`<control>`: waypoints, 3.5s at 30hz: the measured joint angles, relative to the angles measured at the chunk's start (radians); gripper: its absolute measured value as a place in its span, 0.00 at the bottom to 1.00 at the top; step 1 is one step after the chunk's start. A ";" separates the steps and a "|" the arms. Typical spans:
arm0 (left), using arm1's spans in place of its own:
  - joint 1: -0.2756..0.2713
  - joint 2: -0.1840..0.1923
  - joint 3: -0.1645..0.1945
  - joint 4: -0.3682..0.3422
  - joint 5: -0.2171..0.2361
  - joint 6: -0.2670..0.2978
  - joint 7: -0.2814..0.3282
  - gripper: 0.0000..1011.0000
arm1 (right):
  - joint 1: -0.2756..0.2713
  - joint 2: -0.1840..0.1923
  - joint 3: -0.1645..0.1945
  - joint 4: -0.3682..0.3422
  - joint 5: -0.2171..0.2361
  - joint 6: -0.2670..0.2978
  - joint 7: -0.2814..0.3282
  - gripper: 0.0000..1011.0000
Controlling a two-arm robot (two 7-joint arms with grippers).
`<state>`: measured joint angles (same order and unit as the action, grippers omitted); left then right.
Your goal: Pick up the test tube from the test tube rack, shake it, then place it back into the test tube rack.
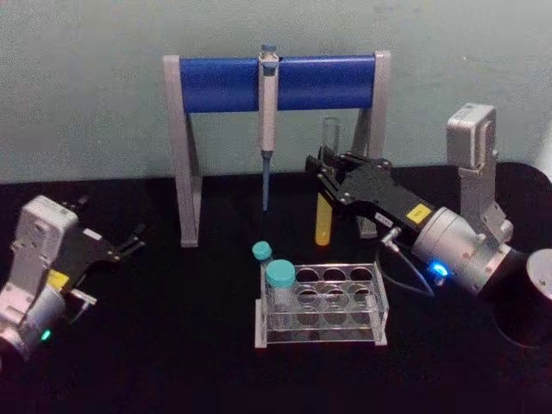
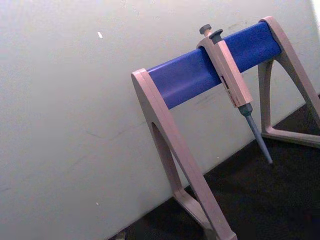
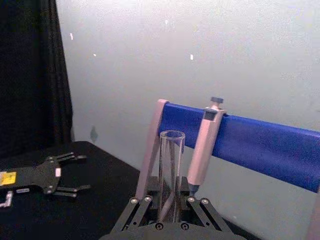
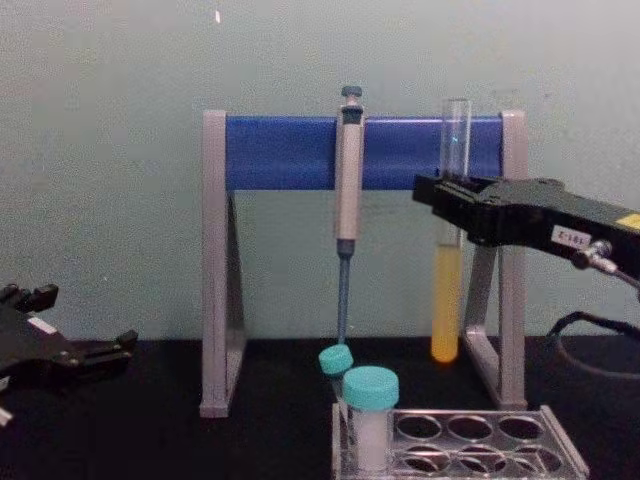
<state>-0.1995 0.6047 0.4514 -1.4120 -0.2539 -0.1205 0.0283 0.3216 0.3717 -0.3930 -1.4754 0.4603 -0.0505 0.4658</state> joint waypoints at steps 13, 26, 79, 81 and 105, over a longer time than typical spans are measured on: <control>0.000 0.000 0.000 0.000 0.000 0.000 0.000 1.00 | -0.003 0.000 0.015 0.003 0.000 -0.003 -0.005 0.23; 0.000 0.000 0.000 0.000 0.000 0.000 0.000 1.00 | -0.008 0.000 0.018 -0.004 -0.002 -0.003 -0.008 0.23; 0.000 0.000 0.000 0.000 0.000 0.000 0.000 1.00 | -0.079 0.033 -0.007 -0.108 0.028 0.028 0.022 0.23; 0.000 0.000 0.000 0.000 0.000 0.000 0.000 1.00 | -0.066 0.028 -0.010 -0.093 0.028 0.024 0.024 0.23; 0.000 0.000 0.000 0.000 0.000 0.000 0.000 1.00 | -0.033 0.022 0.028 -0.033 0.007 0.003 -0.023 0.23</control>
<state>-0.1995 0.6047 0.4514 -1.4119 -0.2539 -0.1205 0.0283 0.2889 0.3940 -0.3647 -1.5085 0.4671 -0.0475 0.4424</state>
